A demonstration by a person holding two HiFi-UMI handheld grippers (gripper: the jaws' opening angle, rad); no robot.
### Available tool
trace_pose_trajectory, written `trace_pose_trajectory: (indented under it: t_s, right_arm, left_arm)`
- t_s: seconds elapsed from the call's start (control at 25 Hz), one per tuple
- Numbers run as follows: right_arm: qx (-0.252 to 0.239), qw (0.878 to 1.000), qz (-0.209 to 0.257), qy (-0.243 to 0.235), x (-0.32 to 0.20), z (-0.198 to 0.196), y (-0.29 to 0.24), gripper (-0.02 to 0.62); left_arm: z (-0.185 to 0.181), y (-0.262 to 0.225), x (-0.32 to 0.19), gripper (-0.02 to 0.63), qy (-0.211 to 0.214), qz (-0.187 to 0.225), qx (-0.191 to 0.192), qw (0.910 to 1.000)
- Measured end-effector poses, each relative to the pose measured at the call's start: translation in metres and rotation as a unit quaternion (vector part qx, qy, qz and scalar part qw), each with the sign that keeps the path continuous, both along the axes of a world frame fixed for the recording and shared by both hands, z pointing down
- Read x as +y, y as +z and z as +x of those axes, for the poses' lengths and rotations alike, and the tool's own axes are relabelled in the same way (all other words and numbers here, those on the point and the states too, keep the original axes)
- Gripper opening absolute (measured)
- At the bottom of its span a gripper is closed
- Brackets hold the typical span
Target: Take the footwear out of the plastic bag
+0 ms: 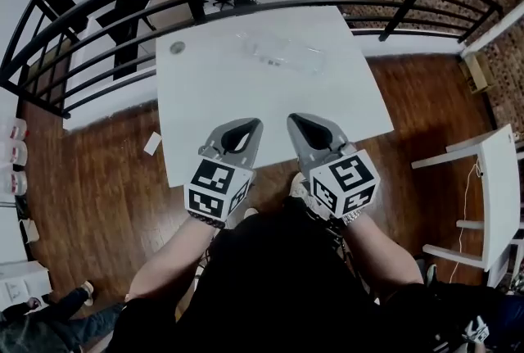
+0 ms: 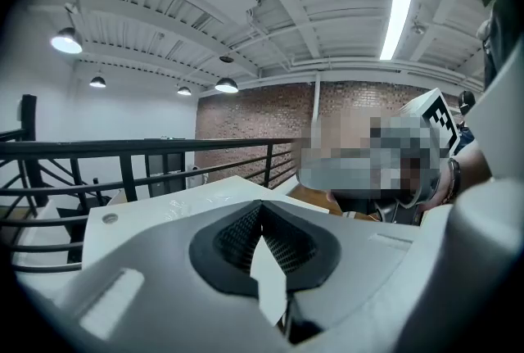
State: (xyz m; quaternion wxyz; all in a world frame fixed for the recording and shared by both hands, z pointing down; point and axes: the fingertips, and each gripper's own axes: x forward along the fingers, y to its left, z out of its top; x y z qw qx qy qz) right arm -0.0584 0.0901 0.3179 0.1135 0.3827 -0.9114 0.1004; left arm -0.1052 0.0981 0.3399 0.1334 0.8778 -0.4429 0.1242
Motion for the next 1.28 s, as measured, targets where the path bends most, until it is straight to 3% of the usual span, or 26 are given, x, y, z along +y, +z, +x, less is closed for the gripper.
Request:
trace_pose_trajectory:
  t_s: [0.68,0.92,1.28]
  right_arm:
    - [-0.025,0.995,-0.062,-0.067,-0.150,0.093,0.030,-0.008]
    - [-0.031,0.994,-0.083,-0.064,-0.174,0.103,0.047,-0.008]
    - [-0.017,0.994,-0.102,-0.027,-0.236,0.092,0.061,-0.008]
  left_arm:
    - [0.068,0.014,-0.143,0.012,-0.082,-0.044,-0.045,0.9947]
    - [0.059,0.020,-0.159,0.014,-0.093,-0.056,-0.064,0.9920]
    - [0.006,0.019,-0.229,0.021,-0.082,-0.063,-0.070,0.9922]
